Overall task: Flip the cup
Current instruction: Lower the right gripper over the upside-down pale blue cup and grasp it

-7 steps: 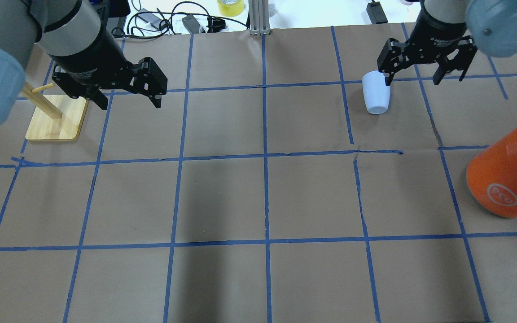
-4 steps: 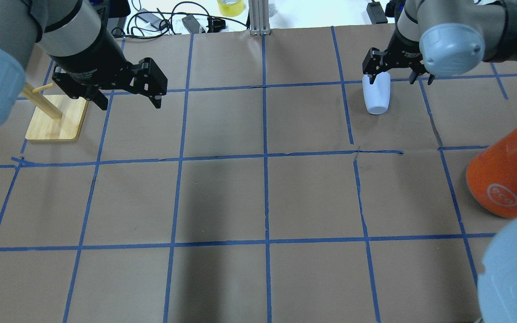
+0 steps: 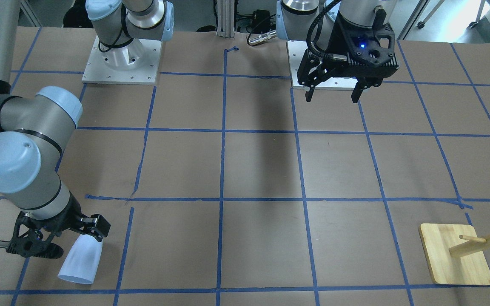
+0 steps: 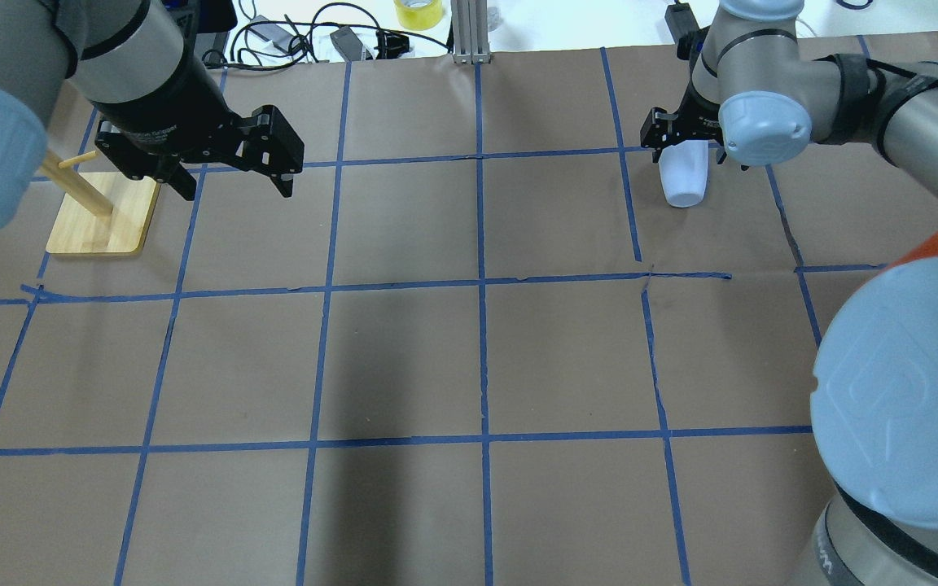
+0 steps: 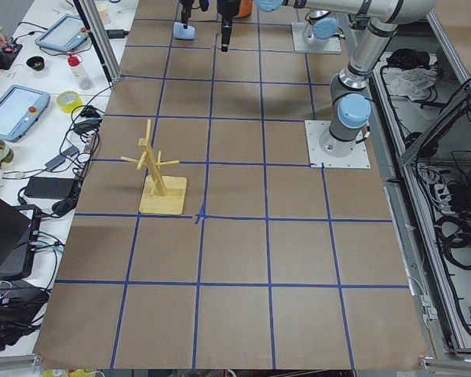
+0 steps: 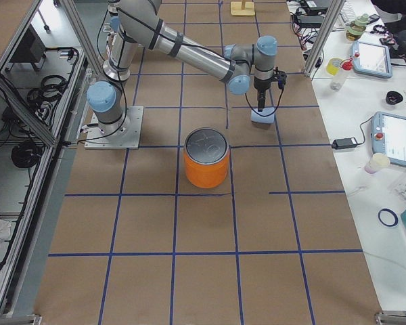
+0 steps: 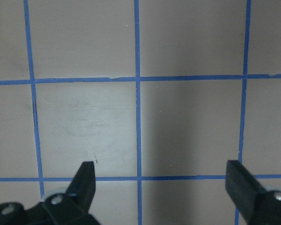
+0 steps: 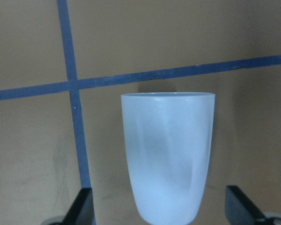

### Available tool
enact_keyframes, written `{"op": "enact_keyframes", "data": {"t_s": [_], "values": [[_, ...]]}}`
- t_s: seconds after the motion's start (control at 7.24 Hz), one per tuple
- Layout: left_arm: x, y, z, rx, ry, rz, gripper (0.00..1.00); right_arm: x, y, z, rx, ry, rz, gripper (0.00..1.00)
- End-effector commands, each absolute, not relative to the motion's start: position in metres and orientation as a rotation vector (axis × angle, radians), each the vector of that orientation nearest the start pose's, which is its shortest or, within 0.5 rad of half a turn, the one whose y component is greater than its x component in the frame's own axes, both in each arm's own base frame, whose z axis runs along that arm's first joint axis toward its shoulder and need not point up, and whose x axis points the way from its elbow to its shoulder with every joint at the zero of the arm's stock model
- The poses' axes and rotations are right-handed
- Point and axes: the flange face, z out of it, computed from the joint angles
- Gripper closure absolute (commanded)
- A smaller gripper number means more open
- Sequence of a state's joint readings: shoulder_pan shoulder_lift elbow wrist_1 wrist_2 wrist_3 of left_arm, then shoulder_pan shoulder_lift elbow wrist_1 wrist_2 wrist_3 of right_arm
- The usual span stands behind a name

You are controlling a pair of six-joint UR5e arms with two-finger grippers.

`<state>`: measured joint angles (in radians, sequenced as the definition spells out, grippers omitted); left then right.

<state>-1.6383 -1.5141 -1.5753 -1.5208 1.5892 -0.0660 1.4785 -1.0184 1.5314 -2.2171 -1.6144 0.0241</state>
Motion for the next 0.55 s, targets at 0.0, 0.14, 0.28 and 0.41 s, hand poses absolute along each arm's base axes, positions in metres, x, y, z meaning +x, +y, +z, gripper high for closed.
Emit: {"op": "enact_keyframes", "data": {"t_s": [0.0,0.14,0.28,0.41], "values": [[-0.163,-0.467,0.518,0.001,3.126,-0.162,0.00,0.058,-0.698,0.210,0.210,3.177,-0.217,0.00],[-0.163,-0.467,0.518,0.001,3.126,-0.160,0.00,0.054,-0.701,0.200,0.215,3.179,-0.217,0.00],[-0.163,-0.467,0.518,0.001,3.126,-0.162,0.00,0.050,-0.701,0.195,0.225,3.179,-0.207,0.00],[-0.163,-0.467,0.518,0.001,3.126,-0.160,0.00,0.050,-0.701,0.189,0.224,3.179,-0.192,0.14]]}}
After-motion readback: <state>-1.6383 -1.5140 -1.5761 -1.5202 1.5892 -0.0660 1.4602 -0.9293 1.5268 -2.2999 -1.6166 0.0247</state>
